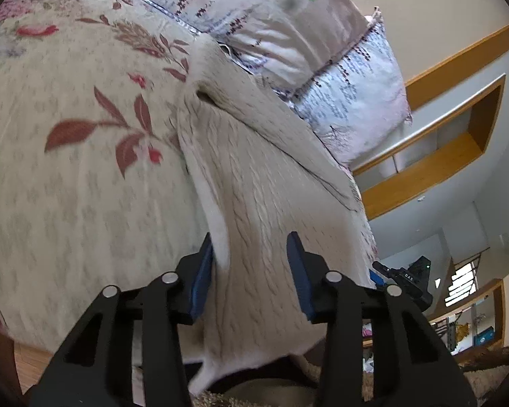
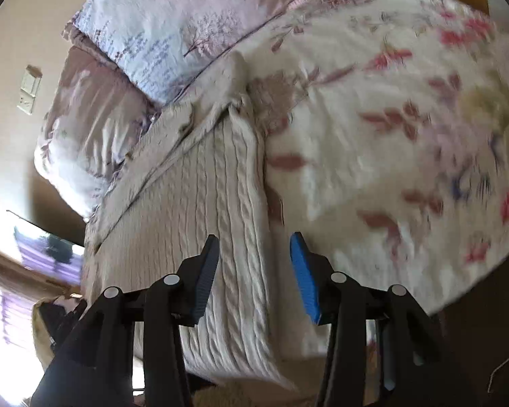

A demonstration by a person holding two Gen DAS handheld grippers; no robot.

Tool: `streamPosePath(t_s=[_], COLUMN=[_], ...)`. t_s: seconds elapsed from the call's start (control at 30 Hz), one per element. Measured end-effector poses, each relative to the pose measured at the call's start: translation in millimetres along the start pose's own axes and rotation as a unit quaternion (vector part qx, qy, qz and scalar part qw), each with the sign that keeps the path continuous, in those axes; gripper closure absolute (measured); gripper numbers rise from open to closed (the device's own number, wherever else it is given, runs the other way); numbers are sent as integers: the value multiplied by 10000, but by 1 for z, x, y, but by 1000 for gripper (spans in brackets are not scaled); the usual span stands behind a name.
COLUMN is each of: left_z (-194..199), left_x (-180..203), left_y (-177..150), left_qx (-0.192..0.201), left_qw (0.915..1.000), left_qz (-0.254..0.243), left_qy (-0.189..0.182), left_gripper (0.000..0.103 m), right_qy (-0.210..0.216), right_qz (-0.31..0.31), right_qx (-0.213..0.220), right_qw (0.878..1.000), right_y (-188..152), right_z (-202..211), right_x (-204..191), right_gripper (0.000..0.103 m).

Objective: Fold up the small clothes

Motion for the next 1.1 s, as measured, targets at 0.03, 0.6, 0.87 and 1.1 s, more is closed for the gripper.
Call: streamPosePath(t_s=[0.03,0.6,0.87,1.1], left_z=[1,9,-1,8], left_x=[1,17,20,13], left_y=[-4,-60,-62,-62], left_qx=[-12,-741,-983,-838], left_qw=[10000,9945,9915,9926], left_qz=[2,-619,-845,-872], left_qy=[-49,-399,111,70], left_gripper=[64,80,88,37], right_qy=[85,735,771,686], right_qz=[6,984,1278,1266], right_qx=[-39,-1228,-639,-804], right_qw=[10000,9848,9867,9863], right_y=[-2,-62,-43,-43], right_z=[1,-3,15,6], right_x=[-1,-28,-46,-47], right_gripper=[57,86,94,94])
Point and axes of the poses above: each gripper's, at about its wrist camera, not at the fingertips, and z roughly against the way its jaws point, x to its right, y to its top, the point moved 2 cm from there along -z, roughly the way its jaws point, and after that the axes turned 5 degrees about z, right-handed, at the moved point
